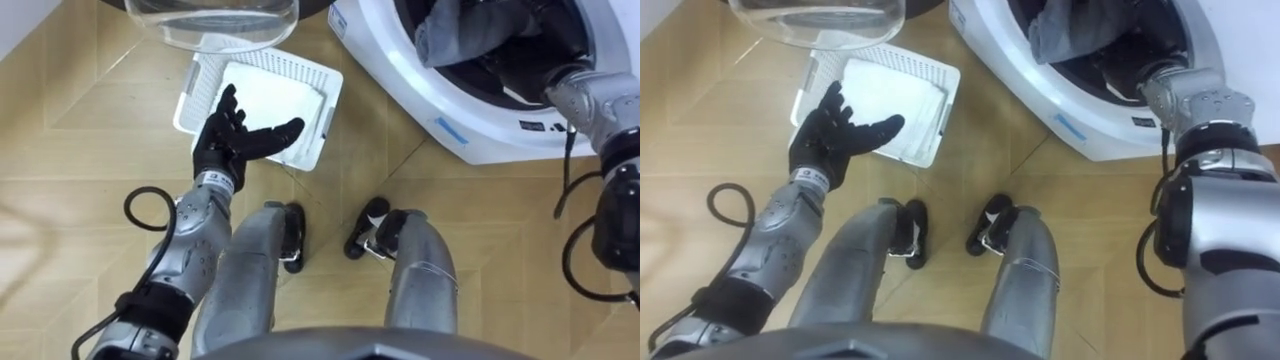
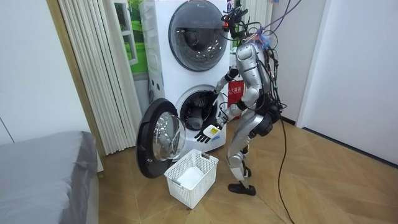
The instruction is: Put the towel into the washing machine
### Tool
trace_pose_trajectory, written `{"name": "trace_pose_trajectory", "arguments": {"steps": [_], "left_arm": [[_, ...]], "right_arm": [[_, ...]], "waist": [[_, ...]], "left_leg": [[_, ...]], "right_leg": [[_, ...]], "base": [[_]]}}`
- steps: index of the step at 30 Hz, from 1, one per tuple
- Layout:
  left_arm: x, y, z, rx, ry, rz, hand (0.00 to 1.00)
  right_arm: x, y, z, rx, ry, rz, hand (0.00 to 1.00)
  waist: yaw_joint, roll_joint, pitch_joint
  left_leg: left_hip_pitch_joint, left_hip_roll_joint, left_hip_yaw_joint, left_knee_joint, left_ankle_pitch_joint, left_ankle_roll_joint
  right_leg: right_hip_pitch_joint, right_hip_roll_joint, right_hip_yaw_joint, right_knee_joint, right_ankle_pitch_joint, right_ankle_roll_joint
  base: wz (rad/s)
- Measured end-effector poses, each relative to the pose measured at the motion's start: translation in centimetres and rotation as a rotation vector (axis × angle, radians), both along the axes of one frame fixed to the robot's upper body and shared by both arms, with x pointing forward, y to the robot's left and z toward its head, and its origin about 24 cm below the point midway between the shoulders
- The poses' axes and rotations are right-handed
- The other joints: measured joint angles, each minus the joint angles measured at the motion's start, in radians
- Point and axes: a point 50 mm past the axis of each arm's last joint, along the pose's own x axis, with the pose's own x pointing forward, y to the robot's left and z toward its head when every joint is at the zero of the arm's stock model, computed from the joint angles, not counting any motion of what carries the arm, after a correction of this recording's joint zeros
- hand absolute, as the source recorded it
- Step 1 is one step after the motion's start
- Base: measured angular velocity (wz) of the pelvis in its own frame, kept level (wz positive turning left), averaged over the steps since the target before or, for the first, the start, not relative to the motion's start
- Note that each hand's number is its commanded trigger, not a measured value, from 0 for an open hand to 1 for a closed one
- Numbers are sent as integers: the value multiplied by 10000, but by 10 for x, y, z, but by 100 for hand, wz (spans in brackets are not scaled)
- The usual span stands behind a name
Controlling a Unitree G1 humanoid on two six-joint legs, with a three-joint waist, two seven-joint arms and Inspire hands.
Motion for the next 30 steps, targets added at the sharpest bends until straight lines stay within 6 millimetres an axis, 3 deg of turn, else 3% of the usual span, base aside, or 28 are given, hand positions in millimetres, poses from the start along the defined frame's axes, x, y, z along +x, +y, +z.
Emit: {"name": "trace_pose_trajectory", "arguments": {"steps": [8, 12, 14, 18, 21, 24, 27, 30], "left_arm": [[7, -4, 4, -122, -233, -322, 0], [10, -6, 3, -97, -204, -523, 0], [7, -3, -3, 8, 123, -558, 0], [8, 5, -5, 424, 155, -724, 0], [5, 15, -16, 1074, 652, -867, 0], [-6, 22, -29, 1535, 1250, -908, 0], [-24, 36, -43, 2174, 1907, -987, 0], [-45, 53, -57, 2650, 2705, -775, 0]], "right_arm": [[-6, -3, -8, -325, 278, -42, 0], [-15, -6, -20, -498, 424, -134, 0], [-23, -7, -31, -778, 626, -105, 0], [-41, -8, -54, -1079, 672, -231, 0], [-60, -5, -76, -1685, 894, 243, 0], [-91, -9, -101, -2791, 1738, 879, 0], [-129, -16, -124, -3767, 2612, 1261, 0], [-170, -20, -145, -4135, 3631, 1306, 0]], "waist": [[28, 300, -11], [237, 454, 1], [242, 611, -8], [276, 659, -20], [280, 773, -64], [286, 973, -173], [265, 1125, -323], [113, 1181, -366]], "left_leg": [[407, 110, 47, -282, 1, 33], [873, 261, 168, -580, 0, 34], [1378, 264, 223, -913, 0, 33], [1938, 334, 266, -1253, -14, -2], [2440, 539, 348, -1582, -40, -67], [3086, 664, 395, -2082, -12, -132], [3843, 772, 729, -2694, 9, -169], [4562, 779, 945, -3256, 57, -248]], "right_leg": [[529, 76, -227, -468, 100, 49], [1006, 333, -205, -859, 204, 118], [1474, 416, -163, -1113, 227, 155], [1958, 793, 314, -1560, 301, 277], [2529, 1147, 368, -2174, 515, 338], [3275, 1480, 416, -3026, 778, 411], [3903, 1752, 596, -3753, 1065, 436], [4478, 1870, 603, -4231, 1137, 438]], "base": [[0], [-7], [0], [-8], [-24], [-19], [-39], [-25]]}}
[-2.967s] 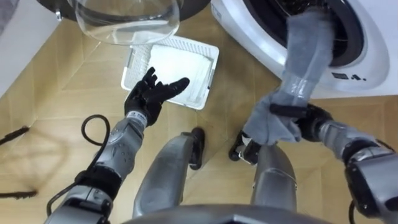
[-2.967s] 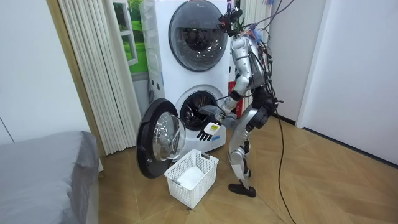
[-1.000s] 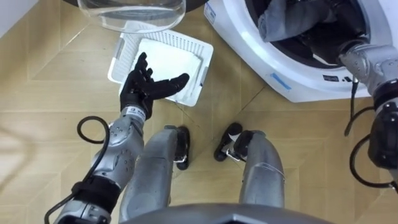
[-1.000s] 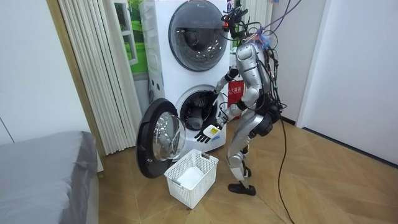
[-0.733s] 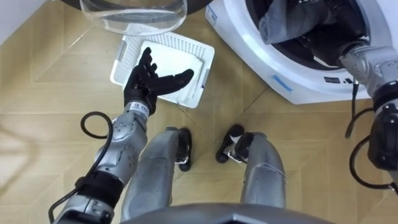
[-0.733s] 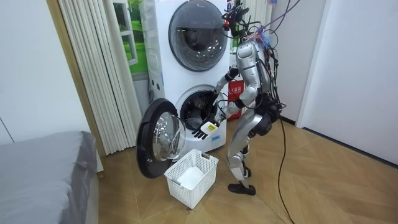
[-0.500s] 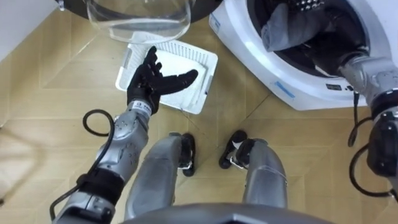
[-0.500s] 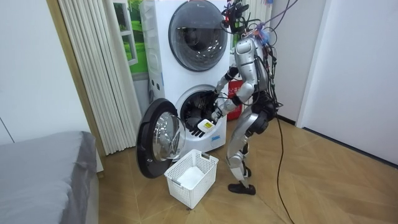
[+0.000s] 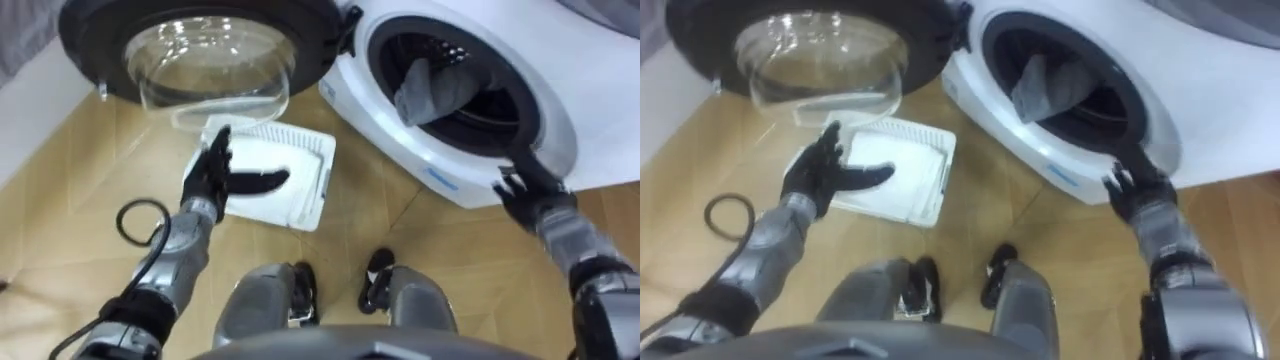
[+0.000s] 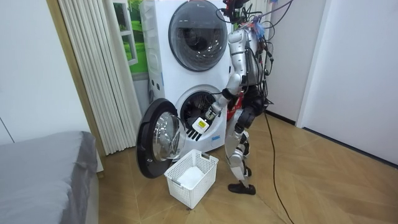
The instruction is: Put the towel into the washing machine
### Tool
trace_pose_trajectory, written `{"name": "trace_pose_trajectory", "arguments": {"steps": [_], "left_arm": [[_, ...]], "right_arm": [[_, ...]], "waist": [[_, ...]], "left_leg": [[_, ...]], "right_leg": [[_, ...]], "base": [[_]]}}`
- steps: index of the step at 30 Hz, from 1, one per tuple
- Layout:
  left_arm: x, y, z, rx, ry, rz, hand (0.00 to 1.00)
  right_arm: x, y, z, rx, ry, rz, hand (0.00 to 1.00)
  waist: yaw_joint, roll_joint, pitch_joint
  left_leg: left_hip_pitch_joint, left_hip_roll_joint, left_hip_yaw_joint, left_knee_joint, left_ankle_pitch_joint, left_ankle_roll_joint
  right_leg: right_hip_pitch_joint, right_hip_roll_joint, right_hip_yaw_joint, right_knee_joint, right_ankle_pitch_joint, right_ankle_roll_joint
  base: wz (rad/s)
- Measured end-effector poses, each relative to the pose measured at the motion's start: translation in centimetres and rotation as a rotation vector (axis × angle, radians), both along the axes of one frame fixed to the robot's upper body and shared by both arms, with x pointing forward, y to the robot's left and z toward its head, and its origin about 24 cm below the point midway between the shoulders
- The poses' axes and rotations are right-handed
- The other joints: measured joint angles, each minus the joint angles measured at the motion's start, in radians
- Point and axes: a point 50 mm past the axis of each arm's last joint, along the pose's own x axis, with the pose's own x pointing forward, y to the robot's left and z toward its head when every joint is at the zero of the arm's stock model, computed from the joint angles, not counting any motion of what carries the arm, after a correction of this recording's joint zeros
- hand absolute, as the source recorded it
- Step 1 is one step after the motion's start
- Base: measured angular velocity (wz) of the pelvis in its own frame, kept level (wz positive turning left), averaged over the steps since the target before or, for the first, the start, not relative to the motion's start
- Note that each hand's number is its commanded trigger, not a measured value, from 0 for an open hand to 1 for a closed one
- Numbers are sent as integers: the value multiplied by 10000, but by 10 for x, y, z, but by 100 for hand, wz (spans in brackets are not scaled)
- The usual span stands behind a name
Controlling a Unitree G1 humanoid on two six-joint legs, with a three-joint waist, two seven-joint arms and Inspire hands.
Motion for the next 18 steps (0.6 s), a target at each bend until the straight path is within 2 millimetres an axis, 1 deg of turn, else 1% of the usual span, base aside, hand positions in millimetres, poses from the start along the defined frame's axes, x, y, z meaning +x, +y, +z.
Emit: {"name": "trace_pose_trajectory", "arguments": {"steps": [1, 2, 3, 4, 5, 7, 8, 9, 11, 13, 14, 15, 16, 17, 18], "left_arm": [[-9, 5, -5, 263, 247, -15, 0], [-21, 9, -11, 497, 590, -31, 0], [-27, 11, -14, 617, 803, -36, 0], [-37, 14, -20, 719, 1169, 15, 0], [-50, 17, -25, 853, 1526, 7, 0], [-60, 22, -29, 900, 1760, 245, 0], [-69, 26, -32, 940, 1957, 421, 0], [-72, 28, -33, 939, 2016, 505, 0], [-87, 34, -36, 972, 2305, 834, 0], [-97, 37, -39, 1066, 2550, 988, 0], [-106, 38, -42, 1134, 2806, 1095, 0], [-110, 39, -44, 1167, 2936, 1145, 0], [-119, 41, -47, 1228, 3243, 1321, 0], [-128, 45, -49, 1298, 3559, 1567, 0], [-133, 46, -50, 1345, 3709, 1678, 0]], "right_arm": [[-18, 2, -9, -135, 532, 224, 0], [-33, 6, -17, -198, 1007, 509, 0], [-39, 9, -20, -179, 1190, 624, 0], [-48, 14, -25, -79, 1412, 731, 0], [-58, 21, -30, -74, 1680, 1059, 0], [-71, 31, -37, 48, 2029, 1641, 0], [-76, 37, -40, 87, 2179, 2051, 0], [-78, 38, -41, 107, 2227, 2237, 0], [-86, 41, -43, 141, 2326, 2748, 0], [-90, 41, -43, 59, 2354, 3017, 0], [-93, 42, -44, 53, 2379, 3132, 0], [-95, 42, -44, 68, 2426, 3203, 0], [-96, 44, -45, 46, 2467, 3448, 0], [-96, 46, -46, -6, 2508, 3780, 0], [-98, 48, -46, -9, 2563, 3911, 0]], "waist": [[-67, -10, -13], [-86, 11, -48], [-122, 44, -72], [-191, 90, -107], [-207, 117, -124], [-216, 121, -155], [-223, 123, -175], [-225, 135, -191], [-245, 156, -236], [-265, 157, -234], [-268, 124, -215], [-271, 96, -199], [-306, 38, -211], [-435, -26, -222], [-488, -48, -237]], "left_leg": [[307, 0, 71, -266, 37, -61], [644, 14, 179, -565, 81, -131], [774, 28, 217, -702, 104, -168], [1024, 35, 294, -954, 163, -226], [1281, 52, 335, -1175, 204, -289], [1695, 52, 350, -1519, 278, -405], [1923, 37, 354, -1748, 339, -466], [2018, 35, 354, -1852, 367, -490], [2436, 26, 342, -2209, 456, -577], [2780, 36, 262, -2337, 496, -625], [3039, 32, 213, -2481, 516, -655], [3176, 31, 210, -2539, 521, -664], [3366, 26, 211, -2668, 528, -676], [3527, 32, 176, -2808, 528, -685], [3579, 30, 156, -2841, 527, -687]], "right_leg": [[257, 61, 24, -201, 15, 1], [521, 166, 85, -449, 86, -22], [641, 215, 96, -591, 132, -27], [845, 276, 71, -823, 195, -40], [1087, 351, 37, -1043, 220, -58], [1389, 394, 35, -1204, 221, -62], [1546, 447, 26, -1276, 221, -63], [1636, 497, 14, -1359, 221, -63], [1994, 547, 14, -1567, 218, -68], [2301, 583, -2, -1640, 212, -75], [2552, 623, -17, -1732, 201, -77], [2647, 650, -8, -1735, 184, -74], [2799, 707, -23, -1750, 152, -73], [3003, 724, -99, -1868, 145, -72], [3117, 730, -164, -1961, 145, -72]], "base": [[-23], [-25], [-29], [-23], [-19], [-9], [-3], [-3], [0], [9], [10], [0], [0], [7], [9]]}}
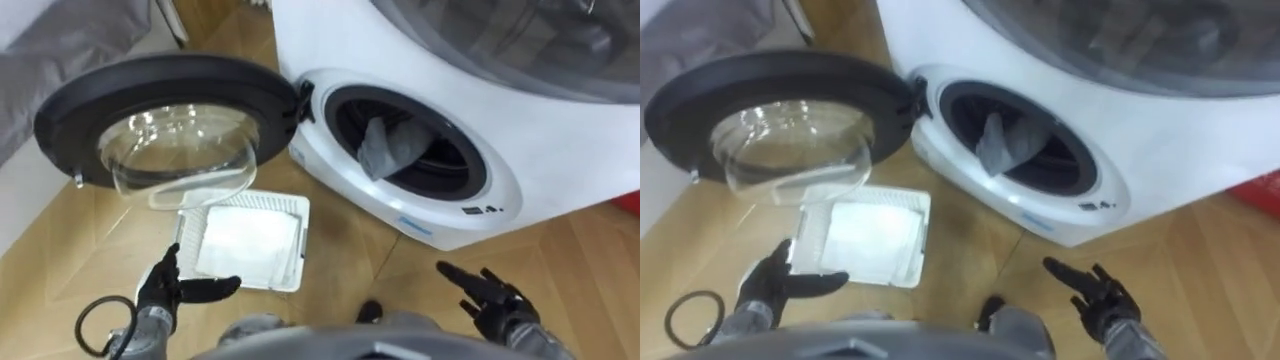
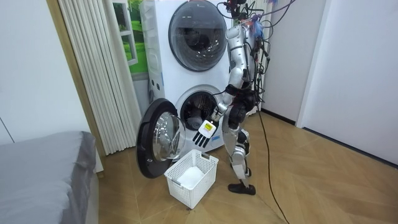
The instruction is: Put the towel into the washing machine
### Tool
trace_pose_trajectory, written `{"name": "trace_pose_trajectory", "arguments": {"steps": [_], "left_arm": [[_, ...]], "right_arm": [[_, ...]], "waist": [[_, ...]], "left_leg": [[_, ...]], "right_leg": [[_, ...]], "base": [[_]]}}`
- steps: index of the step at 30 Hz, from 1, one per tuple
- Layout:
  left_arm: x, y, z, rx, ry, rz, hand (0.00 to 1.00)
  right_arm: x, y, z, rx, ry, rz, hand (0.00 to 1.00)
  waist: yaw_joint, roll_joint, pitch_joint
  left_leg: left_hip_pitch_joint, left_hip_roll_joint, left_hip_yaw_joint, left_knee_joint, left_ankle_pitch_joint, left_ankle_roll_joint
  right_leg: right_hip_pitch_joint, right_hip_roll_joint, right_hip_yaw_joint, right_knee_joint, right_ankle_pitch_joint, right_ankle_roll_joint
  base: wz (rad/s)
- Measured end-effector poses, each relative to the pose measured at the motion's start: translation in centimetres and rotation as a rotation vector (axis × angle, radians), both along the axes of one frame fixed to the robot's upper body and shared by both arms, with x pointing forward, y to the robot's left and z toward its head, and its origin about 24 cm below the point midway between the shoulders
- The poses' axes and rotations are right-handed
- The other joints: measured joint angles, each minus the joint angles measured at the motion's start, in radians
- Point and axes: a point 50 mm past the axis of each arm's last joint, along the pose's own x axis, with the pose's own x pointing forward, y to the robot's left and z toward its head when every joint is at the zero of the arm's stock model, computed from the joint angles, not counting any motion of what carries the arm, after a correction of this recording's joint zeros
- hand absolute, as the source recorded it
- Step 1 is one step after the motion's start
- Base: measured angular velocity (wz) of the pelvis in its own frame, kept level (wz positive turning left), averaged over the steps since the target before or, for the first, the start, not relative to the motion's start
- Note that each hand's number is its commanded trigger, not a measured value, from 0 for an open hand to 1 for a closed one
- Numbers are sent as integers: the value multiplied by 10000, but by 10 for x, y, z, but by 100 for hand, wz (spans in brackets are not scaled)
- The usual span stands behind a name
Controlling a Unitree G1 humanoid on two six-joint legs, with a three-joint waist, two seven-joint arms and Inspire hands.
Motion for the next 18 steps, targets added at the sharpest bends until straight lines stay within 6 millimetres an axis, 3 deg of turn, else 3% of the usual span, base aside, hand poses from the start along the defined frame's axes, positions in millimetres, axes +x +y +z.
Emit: {"name": "trace_pose_trajectory", "arguments": {"steps": [2, 7, 15, 18], "left_arm": [[-17, 3, -4, 144, 550, 562, 0], [-35, 9, -7, 186, 1105, 1476, 0], [-54, 4, -13, -13, 2134, 2627, 0], [-62, 4, -15, -82, 2544, 2938, 0]], "right_arm": [[-8, 4, -2, 10, 263, 247, 0], [-24, 10, -6, -124, 951, 1126, 0], [-33, 14, -10, -278, 1978, 2416, 0], [-36, 16, -11, -246, 2096, 2457, 0]], "waist": [[-17, -34, -5], [0, -34, -5], [122, -63, 2], [244, -149, 52]], "left_leg": [[295, -11, -17, -168, -3, -4], [720, -43, -23, -301, -4, -4], [1005, -45, -7, -482, -13, -22], [1089, -27, -5, -482, -23, -45]], "right_leg": [[385, 32, -108, -253, 0, 1], [809, 71, -107, -466, -21, 32], [992, 116, -67, -468, -110, 104], [1071, 171, 50, -528, -110, 103]], "base": [[7], [1], [-1], [-5]]}}
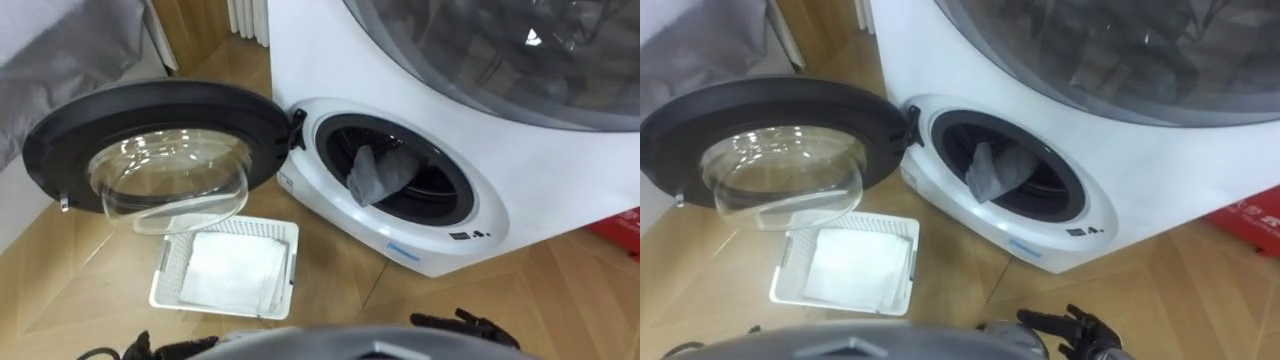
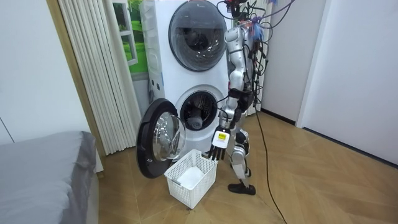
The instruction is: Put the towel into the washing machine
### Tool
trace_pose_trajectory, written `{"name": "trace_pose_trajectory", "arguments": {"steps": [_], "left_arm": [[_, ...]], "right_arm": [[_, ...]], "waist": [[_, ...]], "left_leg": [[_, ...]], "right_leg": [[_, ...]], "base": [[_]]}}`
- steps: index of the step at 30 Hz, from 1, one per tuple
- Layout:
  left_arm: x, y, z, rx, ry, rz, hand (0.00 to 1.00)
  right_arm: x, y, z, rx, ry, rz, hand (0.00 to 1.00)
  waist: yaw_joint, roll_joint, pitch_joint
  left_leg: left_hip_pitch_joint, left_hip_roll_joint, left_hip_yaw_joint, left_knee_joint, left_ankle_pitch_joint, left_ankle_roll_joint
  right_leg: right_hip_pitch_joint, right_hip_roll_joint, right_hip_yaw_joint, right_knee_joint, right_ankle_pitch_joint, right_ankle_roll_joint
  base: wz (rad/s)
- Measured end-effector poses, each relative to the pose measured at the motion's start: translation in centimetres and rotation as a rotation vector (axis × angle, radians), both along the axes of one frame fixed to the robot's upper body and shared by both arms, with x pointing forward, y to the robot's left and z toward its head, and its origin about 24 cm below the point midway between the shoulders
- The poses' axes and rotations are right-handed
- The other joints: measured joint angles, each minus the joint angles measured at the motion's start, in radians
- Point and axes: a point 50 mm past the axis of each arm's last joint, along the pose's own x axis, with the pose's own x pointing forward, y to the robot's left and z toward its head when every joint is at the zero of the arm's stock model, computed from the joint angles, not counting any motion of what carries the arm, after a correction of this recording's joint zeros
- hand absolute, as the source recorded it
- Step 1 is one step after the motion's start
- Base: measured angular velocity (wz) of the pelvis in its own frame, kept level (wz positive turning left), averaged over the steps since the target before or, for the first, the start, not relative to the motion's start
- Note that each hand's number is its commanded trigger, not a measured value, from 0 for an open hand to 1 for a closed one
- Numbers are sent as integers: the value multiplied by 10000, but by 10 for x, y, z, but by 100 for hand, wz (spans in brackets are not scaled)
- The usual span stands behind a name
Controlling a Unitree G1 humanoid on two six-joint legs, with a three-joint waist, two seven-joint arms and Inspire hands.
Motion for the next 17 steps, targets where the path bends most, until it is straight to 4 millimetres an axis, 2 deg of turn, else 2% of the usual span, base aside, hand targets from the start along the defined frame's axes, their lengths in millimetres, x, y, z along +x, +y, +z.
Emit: {"name": "trace_pose_trajectory", "arguments": {"steps": [2, 11, 17], "left_arm": [[-1, 0, 0, -56, 172, 66, 0], [6, -2, -2, 22, 453, -324, 0], [2, -1, -2, -214, 637, -102, 0]], "right_arm": [[-2, 3, -1, 99, 220, 109, 0], [0, 8, -3, 251, 452, 746, 0], [0, 9, -3, 402, 508, 659, 0]], "waist": [[77, -81, 35], [41, -295, 13], [42, -324, 19]], "left_leg": [[98, 16, -5, -20, -20, -36], [114, 29, -20, -16, -24, -48], [150, 37, -20, -33, -37, -67]], "right_leg": [[205, 43, 29, -179, 0, 0], [234, 96, 214, -282, 2, -1], [233, 140, 399, -288, 2, -1]], "base": [[2], [-1], [-5]]}}
